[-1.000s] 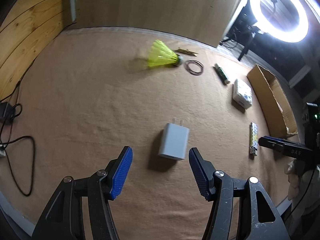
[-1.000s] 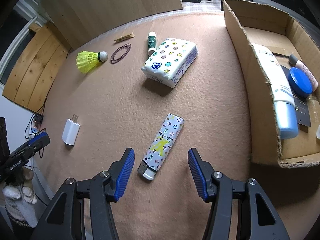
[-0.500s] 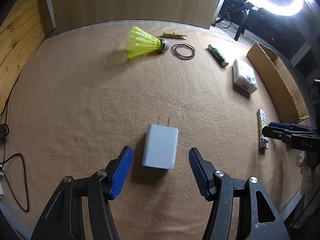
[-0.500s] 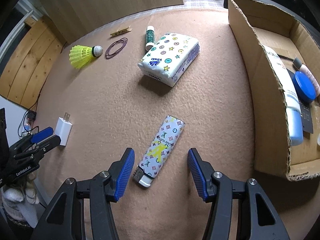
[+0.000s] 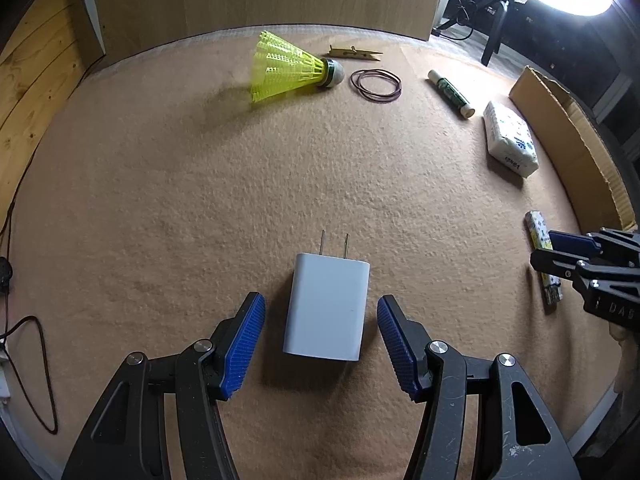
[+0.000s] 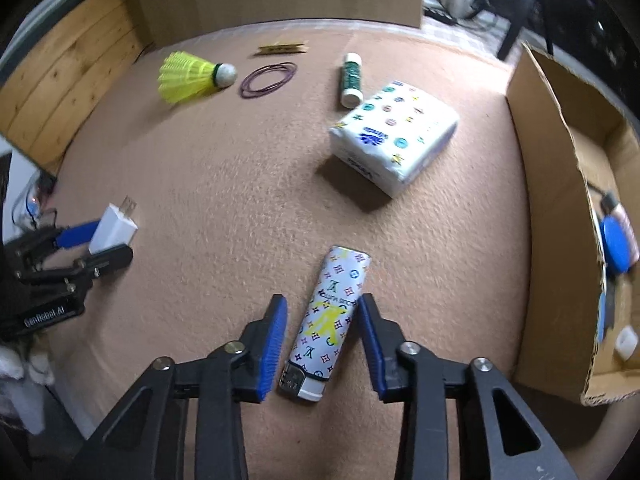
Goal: Organize objects
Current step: 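Grasp the white charger with the left tool while the right tool grasps the patterned tube, then carry the charger with the left tool while the right tool carries the patterned tube over the box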
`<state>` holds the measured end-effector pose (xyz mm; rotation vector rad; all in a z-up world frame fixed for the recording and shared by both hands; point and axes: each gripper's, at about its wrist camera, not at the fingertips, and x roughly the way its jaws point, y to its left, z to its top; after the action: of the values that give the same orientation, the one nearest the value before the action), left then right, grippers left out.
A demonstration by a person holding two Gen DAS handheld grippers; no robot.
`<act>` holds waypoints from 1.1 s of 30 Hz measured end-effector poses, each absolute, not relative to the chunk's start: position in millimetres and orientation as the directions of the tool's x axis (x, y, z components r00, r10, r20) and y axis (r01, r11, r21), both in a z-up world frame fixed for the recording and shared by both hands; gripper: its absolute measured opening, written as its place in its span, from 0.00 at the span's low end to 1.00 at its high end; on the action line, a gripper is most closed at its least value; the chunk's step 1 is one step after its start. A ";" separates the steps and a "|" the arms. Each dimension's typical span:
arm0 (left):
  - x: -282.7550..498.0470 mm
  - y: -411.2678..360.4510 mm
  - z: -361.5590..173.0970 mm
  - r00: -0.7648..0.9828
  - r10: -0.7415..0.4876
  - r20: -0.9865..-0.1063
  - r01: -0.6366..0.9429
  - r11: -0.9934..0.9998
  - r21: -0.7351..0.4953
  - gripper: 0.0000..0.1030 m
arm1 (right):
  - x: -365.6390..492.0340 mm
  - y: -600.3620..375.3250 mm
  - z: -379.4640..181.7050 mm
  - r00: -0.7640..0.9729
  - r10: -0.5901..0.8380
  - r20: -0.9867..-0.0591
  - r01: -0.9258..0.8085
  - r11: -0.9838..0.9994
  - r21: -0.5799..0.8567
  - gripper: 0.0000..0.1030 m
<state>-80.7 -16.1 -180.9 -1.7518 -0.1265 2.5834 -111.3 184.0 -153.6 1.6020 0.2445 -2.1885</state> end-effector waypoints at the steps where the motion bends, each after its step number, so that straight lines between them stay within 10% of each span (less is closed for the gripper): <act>1: -81.3 -16.3 -181.1 -0.373 0.057 -0.926 0.036 -0.996 -0.076 0.59 | -109.8 182.6 -153.5 -0.260 -0.215 -0.941 0.444 -0.892 0.081 0.23; 7: -85.2 -16.5 -179.9 -0.384 0.035 -0.923 0.048 -0.997 -0.057 0.37 | -109.2 187.7 -153.1 -0.256 -0.229 -0.939 0.457 -0.885 0.092 0.20; 33: -117.9 80.7 -114.0 -0.474 0.185 -0.861 -0.107 -0.983 -0.152 0.37 | -103.6 306.3 -71.9 -0.417 -0.328 -0.848 0.323 -0.925 0.199 0.20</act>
<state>-117.9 80.7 -114.0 -1.5078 -0.1144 2.5574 -103.6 306.3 -71.9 1.4145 -0.0061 -2.3611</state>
